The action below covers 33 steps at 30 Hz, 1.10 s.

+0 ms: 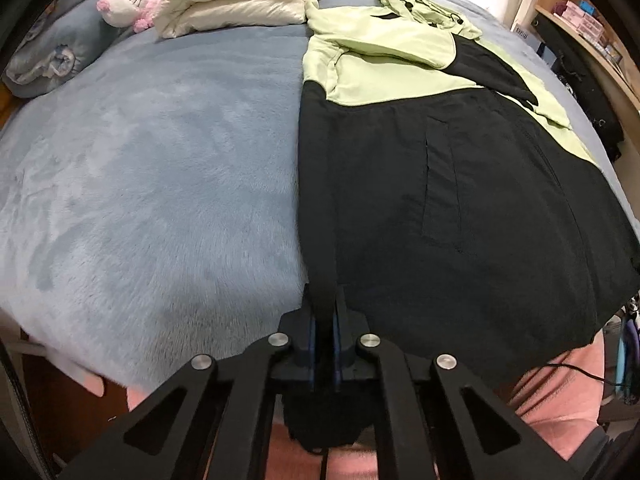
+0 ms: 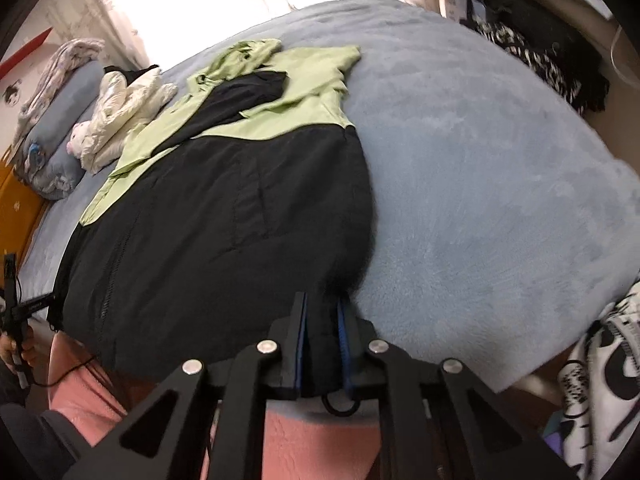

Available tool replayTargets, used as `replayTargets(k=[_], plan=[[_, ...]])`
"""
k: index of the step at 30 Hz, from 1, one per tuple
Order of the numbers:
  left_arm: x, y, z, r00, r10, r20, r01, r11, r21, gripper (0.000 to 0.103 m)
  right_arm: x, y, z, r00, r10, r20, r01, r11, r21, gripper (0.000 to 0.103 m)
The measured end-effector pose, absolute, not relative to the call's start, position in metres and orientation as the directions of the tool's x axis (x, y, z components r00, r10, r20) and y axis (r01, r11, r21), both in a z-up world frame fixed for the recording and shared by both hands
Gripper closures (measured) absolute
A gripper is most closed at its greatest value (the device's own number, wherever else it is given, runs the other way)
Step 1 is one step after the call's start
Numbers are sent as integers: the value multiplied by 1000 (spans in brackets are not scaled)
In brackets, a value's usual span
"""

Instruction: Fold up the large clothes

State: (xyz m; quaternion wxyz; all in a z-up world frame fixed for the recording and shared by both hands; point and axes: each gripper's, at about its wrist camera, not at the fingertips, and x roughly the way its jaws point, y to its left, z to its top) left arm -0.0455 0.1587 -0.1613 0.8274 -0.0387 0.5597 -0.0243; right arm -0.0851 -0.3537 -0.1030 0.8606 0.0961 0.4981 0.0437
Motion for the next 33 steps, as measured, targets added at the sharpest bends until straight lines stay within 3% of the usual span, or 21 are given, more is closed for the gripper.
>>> replayTargets(k=[14,16,18,21,25,27,33], plan=[[-92,165,-144,350,-90,-932,64,995,-73,100,-121,-346,-79,463,157,-872,-72,988,139,92],[-88,168,-152,319,-105,-942,65,994,-89,95,-118,-351,-84,462,168,-871,-59,985,159,92],[-83,175,-160,290,-129,-948,51,992,-119,69,-113,-357,-90,443,182,-878,-46,983,180,88],[-80,185,-168,285,-153,-946,39,988,-148,44,-108,-369,-99,417,210,-884,-2,973,230,84],[-82,193,-174,294,-199,-935,42,980,-196,41,-105,-386,-113,388,215,-896,71,963,262,71],[-81,193,-179,288,-211,-934,55,978,-204,34,-106,-396,-122,374,229,-899,103,953,285,63],[-76,189,-186,274,-216,-937,85,976,-200,26,-104,-403,-148,340,430,-836,130,859,495,60]])
